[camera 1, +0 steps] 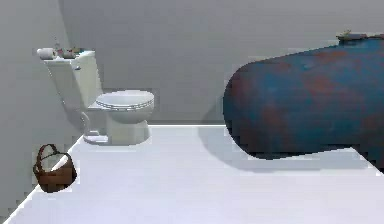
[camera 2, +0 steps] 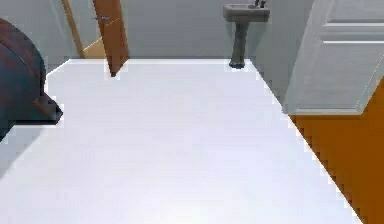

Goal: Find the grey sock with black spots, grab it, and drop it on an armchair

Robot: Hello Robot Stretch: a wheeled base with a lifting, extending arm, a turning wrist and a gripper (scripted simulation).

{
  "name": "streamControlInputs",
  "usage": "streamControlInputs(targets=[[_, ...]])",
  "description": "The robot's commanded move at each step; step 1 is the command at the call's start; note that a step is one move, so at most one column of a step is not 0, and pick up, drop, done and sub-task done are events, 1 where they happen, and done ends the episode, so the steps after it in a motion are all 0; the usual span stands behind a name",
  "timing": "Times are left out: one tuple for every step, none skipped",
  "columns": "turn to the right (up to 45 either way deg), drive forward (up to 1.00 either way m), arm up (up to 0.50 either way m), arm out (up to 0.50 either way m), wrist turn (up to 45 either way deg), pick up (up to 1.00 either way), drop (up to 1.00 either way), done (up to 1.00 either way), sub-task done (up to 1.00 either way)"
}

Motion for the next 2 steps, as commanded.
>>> streamControlInputs(targets=[[45.0,0.00,0.00,0.00,0.0,0.00,0.00,0.00,0.00],[21.0,0.00,0.00,0.00,0.0,0.00,0.00,0.00,0.00]])
